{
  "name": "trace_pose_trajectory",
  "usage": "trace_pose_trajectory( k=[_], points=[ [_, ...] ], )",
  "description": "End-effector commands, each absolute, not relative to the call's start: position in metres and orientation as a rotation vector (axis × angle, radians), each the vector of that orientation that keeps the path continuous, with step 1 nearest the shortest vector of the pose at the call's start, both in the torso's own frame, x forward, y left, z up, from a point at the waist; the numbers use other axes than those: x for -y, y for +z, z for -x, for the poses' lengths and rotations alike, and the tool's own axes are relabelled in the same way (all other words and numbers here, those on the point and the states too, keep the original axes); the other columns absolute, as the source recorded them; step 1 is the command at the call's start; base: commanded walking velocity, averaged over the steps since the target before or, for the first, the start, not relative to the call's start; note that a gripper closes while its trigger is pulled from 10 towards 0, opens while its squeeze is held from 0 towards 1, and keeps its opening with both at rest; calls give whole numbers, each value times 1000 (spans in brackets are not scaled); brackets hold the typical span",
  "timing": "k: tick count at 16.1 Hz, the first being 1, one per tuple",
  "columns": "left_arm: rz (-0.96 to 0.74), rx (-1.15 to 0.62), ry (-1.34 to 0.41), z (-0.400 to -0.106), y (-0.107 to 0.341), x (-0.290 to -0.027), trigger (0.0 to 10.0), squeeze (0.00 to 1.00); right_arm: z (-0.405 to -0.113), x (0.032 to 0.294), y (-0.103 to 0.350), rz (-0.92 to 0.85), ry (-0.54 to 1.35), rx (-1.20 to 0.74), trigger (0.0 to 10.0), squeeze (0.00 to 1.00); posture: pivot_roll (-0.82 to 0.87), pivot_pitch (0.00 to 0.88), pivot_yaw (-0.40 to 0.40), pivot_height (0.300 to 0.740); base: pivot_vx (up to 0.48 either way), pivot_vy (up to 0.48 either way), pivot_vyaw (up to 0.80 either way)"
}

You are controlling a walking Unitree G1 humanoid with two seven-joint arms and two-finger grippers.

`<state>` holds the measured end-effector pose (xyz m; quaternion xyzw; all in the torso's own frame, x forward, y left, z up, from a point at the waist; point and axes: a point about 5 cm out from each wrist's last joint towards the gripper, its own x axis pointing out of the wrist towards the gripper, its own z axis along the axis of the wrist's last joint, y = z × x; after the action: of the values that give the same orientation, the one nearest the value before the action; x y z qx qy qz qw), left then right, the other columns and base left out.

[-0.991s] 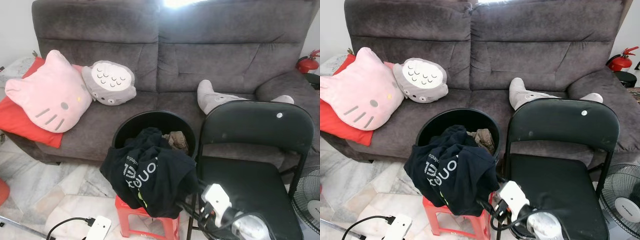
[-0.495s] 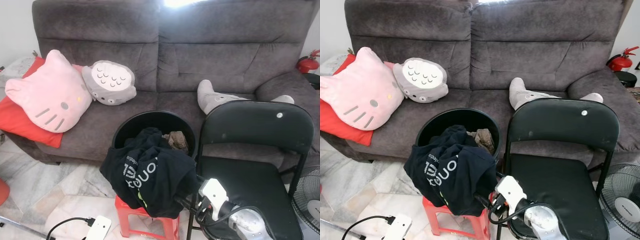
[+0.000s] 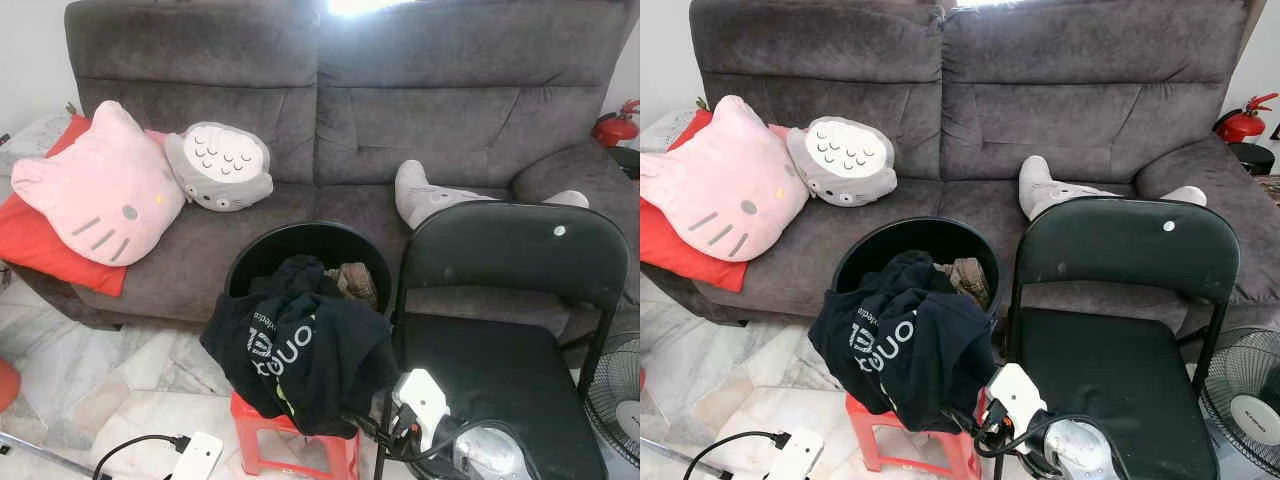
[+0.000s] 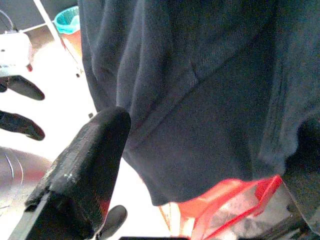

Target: Hang hanger

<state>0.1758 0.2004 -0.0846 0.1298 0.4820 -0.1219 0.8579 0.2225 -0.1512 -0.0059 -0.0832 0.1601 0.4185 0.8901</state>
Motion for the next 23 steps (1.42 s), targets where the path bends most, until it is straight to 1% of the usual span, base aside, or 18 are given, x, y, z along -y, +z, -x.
trace_pose_trajectory(
  k=[1, 3, 12, 13, 14, 15, 20, 23],
  points=[
    [-283, -1014, -250, -175, -84, -204, 10000, 0, -225, 151, -6, 185, 869, -326, 10000, 0, -51, 0, 70, 740, 0, 0, 0],
    [-283, -1013, -249, -175, -84, -204, 10000, 0, -228, 154, -6, 208, 835, -319, 10000, 0, -49, 0, 70, 740, 0, 0, 0],
    [-287, -1014, -250, -175, -84, -204, 10000, 0, -234, 154, -4, 210, 810, -272, 10000, 0, -47, 0, 71, 740, 0, 0, 0],
    [-287, -1014, -249, -175, -84, -205, 10000, 0, -235, 153, -3, 208, 812, -264, 6078, 0, -47, 0, 71, 740, 0, 0, 0],
    [-286, -1014, -250, -175, -84, -204, 10000, 0, -236, 153, -2, 208, 814, -260, 4039, 0, -47, 0, 71, 740, 0, 0, 0],
    [-286, -1014, -250, -175, -84, -204, 10000, 0, -237, 151, -1, 208, 823, -254, 0, 0, -46, 0, 70, 740, 0, 0, 0],
    [-282, -1017, -254, -175, -84, -204, 10000, 0, -238, 145, 3, 200, 839, -227, 0, 0, -45, 0, 70, 740, 0, 0, 0],
    [-281, -1016, -254, -175, -84, -204, 10000, 0, -238, 145, 3, 197, 842, -225, 0, 0, -45, 0, 71, 740, 0, 0, 0]
  ],
)
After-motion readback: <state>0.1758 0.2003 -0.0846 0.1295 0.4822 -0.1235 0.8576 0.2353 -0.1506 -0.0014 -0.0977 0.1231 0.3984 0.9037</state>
